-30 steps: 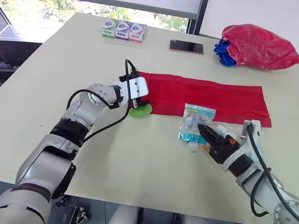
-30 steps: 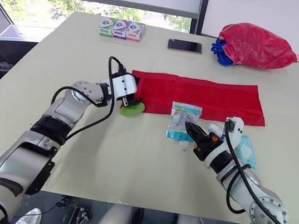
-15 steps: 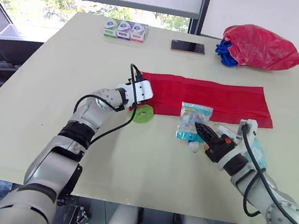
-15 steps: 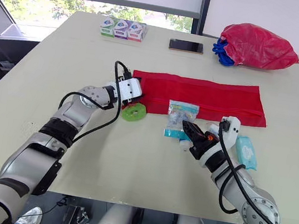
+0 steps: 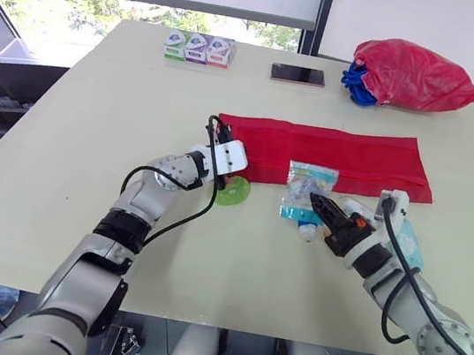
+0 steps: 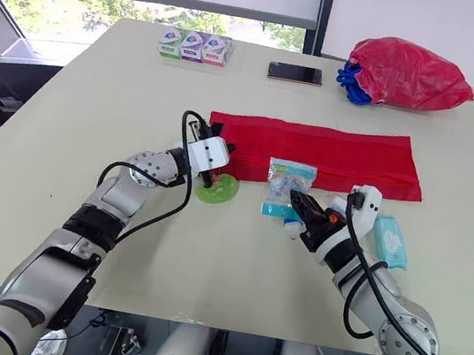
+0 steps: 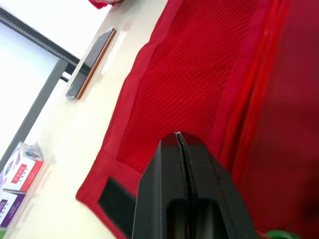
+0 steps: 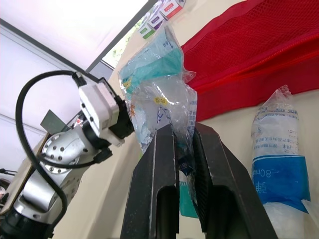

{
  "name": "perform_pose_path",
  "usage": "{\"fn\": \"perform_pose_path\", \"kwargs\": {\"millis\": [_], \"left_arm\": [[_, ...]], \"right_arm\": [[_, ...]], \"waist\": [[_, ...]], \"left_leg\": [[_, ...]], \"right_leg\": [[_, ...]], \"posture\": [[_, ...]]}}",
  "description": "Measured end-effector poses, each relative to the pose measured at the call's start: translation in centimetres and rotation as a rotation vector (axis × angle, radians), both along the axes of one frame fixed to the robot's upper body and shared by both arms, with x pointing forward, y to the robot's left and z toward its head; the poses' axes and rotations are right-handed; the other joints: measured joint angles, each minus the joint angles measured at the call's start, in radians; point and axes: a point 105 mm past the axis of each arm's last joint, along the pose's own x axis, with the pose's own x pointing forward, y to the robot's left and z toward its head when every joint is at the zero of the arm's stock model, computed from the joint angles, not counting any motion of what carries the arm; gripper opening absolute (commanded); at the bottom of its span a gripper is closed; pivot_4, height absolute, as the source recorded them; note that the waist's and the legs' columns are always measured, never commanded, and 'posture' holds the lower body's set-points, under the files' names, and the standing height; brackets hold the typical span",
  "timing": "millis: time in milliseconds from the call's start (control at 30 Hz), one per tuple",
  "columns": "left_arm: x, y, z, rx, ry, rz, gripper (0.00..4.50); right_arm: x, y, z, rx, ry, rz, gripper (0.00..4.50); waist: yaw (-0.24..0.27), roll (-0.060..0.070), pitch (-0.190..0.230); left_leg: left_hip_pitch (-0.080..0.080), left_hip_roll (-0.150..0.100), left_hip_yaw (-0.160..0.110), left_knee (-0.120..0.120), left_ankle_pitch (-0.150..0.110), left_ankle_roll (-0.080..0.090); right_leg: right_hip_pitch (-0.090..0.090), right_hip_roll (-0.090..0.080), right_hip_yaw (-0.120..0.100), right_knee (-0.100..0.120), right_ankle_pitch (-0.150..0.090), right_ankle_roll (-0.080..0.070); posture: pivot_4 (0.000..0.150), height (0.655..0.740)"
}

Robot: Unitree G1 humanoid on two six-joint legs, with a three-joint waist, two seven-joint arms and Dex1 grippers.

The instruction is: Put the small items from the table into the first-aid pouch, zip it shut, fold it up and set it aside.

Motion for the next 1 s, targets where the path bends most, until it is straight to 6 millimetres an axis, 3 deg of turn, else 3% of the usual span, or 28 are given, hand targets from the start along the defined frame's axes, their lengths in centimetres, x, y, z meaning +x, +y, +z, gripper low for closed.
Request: {"fn": "perform_pose_path", "kwargs": {"millis": [33, 267, 333, 667, 1000], "left_arm": [[-0.3, -0.2, 0.0, 0.001, 0.002, -0.002, 0.77], [-1.7, -2.1, 0.7, 0.175, -0.066, 0.002, 3.86], [-2.0, -2.6, 1.0, 0.215, -0.086, 0.003, 4.44], [-1.8, -2.1, 0.5, 0.375, -0.077, 0.101, 4.44], [-0.9, -1.3, 0.5, 0.412, -0.095, 0.142, 4.44]], "right_arm": [[0.0, 0.0, -0.1, -0.002, 0.002, -0.001, 0.00], [-0.2, -0.1, -0.4, -0.013, 0.016, 0.002, 0.00], [-0.2, -0.2, -0.5, -0.016, 0.020, 0.006, 0.00], [-0.3, -0.6, -0.5, -0.028, 0.039, 0.009, 0.00], [-0.4, -0.8, -0.5, -0.029, 0.043, 0.010, 0.00]], "waist": [[0.000, 0.000, 0.000], [0.001, 0.000, 0.000], [0.000, 0.000, 0.000], [-0.003, 0.000, 0.000], [-0.013, 0.000, 0.000]], "left_leg": [[0.000, 0.000, 0.000, 0.000, 0.000, 0.000], [0.000, 0.000, 0.000, 0.000, 0.000, 0.000], [0.001, 0.000, 0.000, 0.000, 0.000, 0.000], [0.001, 0.000, 0.001, 0.000, 0.000, 0.000], [0.001, 0.000, 0.001, 0.000, 0.000, 0.000]], "right_leg": [[0.000, 0.000, 0.000, 0.000, 0.000, 0.000], [0.000, 0.001, 0.001, 0.001, 0.000, 0.000], [0.000, 0.001, 0.001, 0.001, 0.000, 0.000], [0.000, 0.002, 0.001, 0.001, 0.000, 0.000], [0.000, 0.002, 0.002, 0.001, 0.000, 0.000]], "posture": [[0.150, 0.7400], [0.150, 0.7400], [0.150, 0.7400], [0.150, 0.7400], [0.150, 0.7400]]}}
